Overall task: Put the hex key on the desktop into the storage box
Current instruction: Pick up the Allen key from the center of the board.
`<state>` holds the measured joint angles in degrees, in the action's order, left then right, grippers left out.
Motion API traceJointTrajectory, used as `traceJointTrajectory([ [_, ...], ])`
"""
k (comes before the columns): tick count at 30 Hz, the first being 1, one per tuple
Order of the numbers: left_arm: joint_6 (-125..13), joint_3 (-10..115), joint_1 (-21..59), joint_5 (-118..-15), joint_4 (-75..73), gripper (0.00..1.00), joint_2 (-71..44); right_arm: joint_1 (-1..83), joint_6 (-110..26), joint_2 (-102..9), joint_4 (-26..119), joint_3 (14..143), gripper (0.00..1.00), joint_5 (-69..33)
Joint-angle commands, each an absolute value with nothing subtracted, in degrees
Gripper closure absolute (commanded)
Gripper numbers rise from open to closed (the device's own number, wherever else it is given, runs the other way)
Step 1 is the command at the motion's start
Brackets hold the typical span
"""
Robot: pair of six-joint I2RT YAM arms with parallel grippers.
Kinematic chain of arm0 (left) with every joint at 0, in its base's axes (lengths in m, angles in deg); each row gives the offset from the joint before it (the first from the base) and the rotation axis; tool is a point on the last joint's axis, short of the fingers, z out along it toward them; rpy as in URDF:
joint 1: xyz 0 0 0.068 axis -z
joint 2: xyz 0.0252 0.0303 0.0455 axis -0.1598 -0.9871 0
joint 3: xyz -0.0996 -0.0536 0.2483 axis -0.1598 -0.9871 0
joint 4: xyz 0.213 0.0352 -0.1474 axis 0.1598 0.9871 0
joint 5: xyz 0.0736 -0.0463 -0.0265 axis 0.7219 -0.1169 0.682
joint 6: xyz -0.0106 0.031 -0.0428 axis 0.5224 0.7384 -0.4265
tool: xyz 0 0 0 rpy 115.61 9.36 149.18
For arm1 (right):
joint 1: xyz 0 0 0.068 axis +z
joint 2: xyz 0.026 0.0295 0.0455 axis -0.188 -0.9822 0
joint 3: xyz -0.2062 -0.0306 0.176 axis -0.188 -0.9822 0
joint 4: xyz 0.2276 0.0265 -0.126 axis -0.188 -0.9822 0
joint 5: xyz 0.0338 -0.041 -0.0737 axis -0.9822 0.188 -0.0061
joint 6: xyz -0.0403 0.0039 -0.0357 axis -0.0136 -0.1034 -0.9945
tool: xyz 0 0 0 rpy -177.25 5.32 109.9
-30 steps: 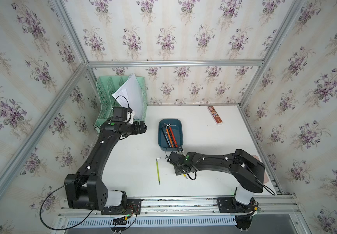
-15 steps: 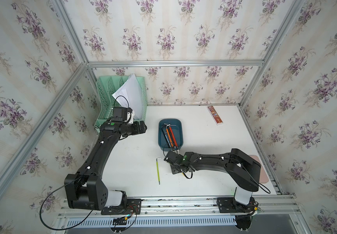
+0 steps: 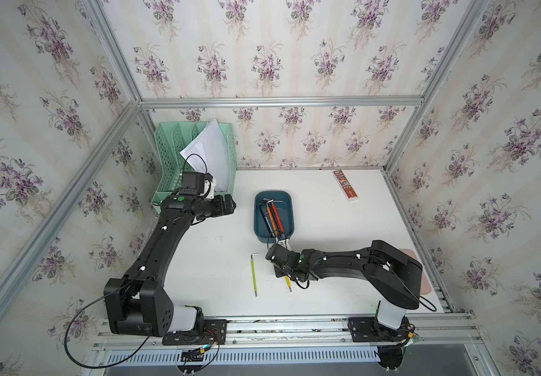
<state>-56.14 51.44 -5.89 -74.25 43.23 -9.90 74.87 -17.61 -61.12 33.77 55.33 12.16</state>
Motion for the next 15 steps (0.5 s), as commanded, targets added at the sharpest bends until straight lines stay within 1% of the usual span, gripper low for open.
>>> traceJointTrajectory([
  [1,-56.3,51.7,-5.9,-74.5,43.3,0.01,-10.1,74.8,-16.9,-60.1,20.7,52.9,1.0,7.9],
  [9,-56.0,51.3,-5.9,-73.4,43.4,0.01,-9.8,74.6,-15.6,-52.6,24.7,50.9,1.0,8.2],
  [15,-55.4,49.1,-5.9,-72.9,40.5,0.01,-8.1,74.4,-14.9,-47.9,25.7,51.2,1.0,9.3],
])
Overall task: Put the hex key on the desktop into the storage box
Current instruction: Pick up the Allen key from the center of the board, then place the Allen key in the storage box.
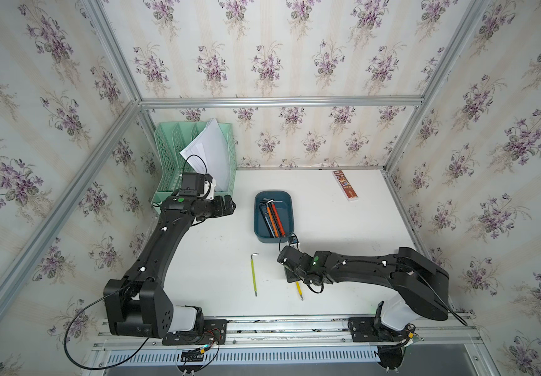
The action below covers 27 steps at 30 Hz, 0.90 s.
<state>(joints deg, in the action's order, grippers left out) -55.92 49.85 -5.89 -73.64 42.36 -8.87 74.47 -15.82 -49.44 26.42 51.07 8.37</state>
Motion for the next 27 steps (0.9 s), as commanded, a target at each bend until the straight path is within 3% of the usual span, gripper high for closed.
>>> traceJointTrajectory([
  [1,-55.3,48.8,-5.9,-73.0,39.5,0.01,-7.9,74.4,-14.5,-46.8,25.5,51.1,1.0,10.0],
  [11,-58.2,58.4,-5.9,-74.5,40.3,0.01,-13.5,71.3,-20.1,-35.1,23.0,50.3,1.0,10.4],
  [17,-59.0,56.6,-5.7,-79.5,35.7,0.01,-14.4,68.4,-23.0,-35.2,21.2,54.5,1.0,10.2],
  [27,-56.2,53.7,-5.7,-76.0,34.4,0.01,-13.0,62.3,-27.7,-39.6,21.5,64.9,1.0,3.2],
])
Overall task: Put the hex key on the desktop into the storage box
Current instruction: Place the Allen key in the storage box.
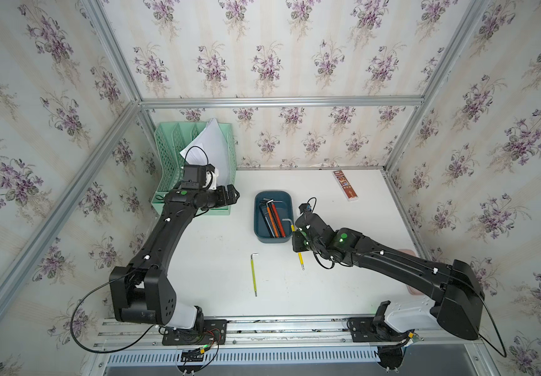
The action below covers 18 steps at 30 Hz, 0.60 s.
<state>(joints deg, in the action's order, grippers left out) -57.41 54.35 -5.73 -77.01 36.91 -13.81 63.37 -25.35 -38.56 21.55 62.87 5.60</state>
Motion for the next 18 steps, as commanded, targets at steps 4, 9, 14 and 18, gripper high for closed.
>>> traceJointTrajectory([
  [4,-54.9,55.4,-5.7,-76.9,36.1,0.01,-13.2,58.8,-29.4,-43.7,22.7,69.2,1.0,-1.5],
  [9,-56.0,54.4,-5.7,-76.9,35.3,0.01,-12.3,55.9,-31.0,-51.8,21.9,76.7,1.0,-4.5],
  [14,-56.2,55.0,-5.7,-77.3,36.1,0.01,-12.7,53.0,-31.2,-60.6,22.9,84.1,1.0,-7.9],
  [18,-56.3,55.0,-5.7,-77.2,36.3,0.01,-12.5,51.9,-32.0,-67.5,22.0,91.0,1.0,-8.3],
])
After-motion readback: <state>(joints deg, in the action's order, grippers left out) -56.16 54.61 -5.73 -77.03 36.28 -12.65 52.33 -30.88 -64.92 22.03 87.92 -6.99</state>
